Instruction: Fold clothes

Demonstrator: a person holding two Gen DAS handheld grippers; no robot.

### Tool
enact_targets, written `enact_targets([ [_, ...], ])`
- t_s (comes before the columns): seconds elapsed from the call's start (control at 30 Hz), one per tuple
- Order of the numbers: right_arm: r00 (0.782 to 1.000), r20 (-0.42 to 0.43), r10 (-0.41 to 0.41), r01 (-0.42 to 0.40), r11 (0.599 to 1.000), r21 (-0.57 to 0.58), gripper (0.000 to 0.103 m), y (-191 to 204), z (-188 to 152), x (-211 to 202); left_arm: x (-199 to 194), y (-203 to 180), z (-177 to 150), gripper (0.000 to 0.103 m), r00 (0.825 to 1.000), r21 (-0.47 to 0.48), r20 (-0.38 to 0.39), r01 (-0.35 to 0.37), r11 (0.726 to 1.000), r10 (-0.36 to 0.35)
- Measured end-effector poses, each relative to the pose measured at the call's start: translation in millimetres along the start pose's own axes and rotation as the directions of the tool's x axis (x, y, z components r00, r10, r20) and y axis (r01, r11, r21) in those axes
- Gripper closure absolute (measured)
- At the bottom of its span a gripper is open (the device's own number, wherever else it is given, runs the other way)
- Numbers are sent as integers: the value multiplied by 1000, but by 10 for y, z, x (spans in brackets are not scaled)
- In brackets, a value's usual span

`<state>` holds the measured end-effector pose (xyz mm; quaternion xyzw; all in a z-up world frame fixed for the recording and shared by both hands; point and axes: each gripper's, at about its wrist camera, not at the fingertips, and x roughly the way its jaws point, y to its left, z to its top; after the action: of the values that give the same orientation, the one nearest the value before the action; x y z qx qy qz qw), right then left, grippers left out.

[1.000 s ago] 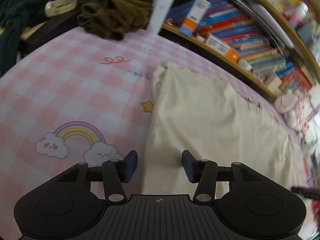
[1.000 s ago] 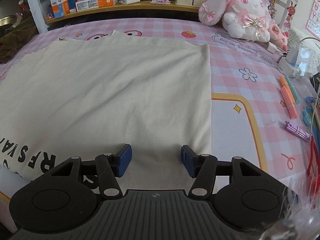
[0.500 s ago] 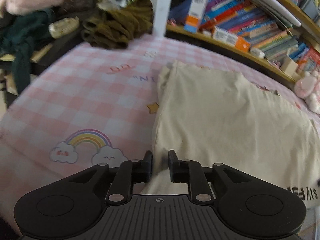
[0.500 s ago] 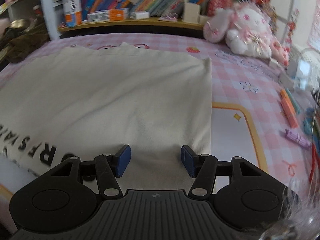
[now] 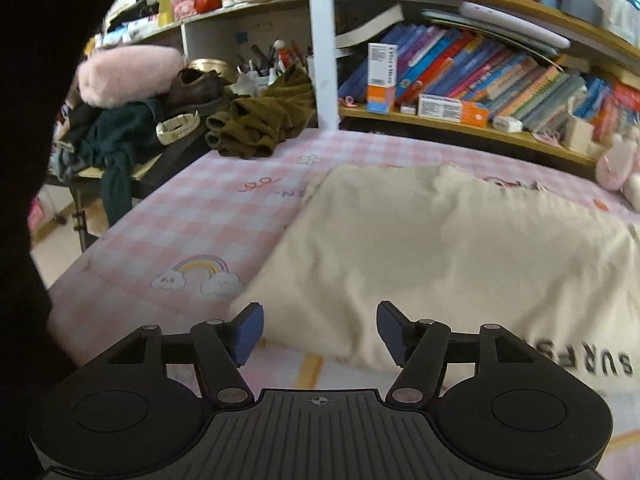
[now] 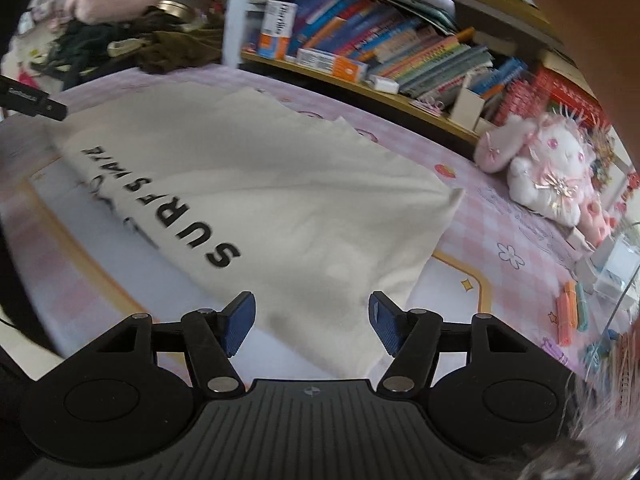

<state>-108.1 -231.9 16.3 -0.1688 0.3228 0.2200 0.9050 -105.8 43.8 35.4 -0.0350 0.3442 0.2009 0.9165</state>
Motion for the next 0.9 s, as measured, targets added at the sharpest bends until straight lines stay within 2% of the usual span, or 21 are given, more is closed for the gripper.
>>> enact_targets([
  [0.23, 998, -7, 70, -70, 997, 31, 42, -130, -237, -232, -370, -436, -282, 28, 999, 73, -23, 36, 997, -34],
  [0.4, 992, -29, 122, -116, 978, 176, 44, -364, -273, -296, -492, -861, -454, 20, 993, 211, -42, 114, 971, -108],
  [0.53, 986, -28, 162, -148, 948, 283, 45, -508, -225, -290, -510, -1070, -530, 20, 991, 266, -54, 132, 955, -122],
  [0.63, 979, -38, 202, -172, 906, 386, 49, -597, -222, -217, -550, -1105, -542, 20, 990, 270, -45, 138, 953, -131],
  [0.73, 968, -61, 242, -180, 848, 498, 56, -672, -242, -94, -570, -1098, -508, 20, 988, 245, -37, 157, 957, -153],
  [0.83, 959, -78, 273, -169, 770, 616, 61, -767, -250, 63, -606, -1170, -495, 19, 980, 262, -29, 198, 945, -197],
  [0.9, 952, -80, 295, -158, 701, 695, 66, -839, -262, 171, -628, -1270, -500, 19, 973, 319, -29, 225, 921, -228],
])
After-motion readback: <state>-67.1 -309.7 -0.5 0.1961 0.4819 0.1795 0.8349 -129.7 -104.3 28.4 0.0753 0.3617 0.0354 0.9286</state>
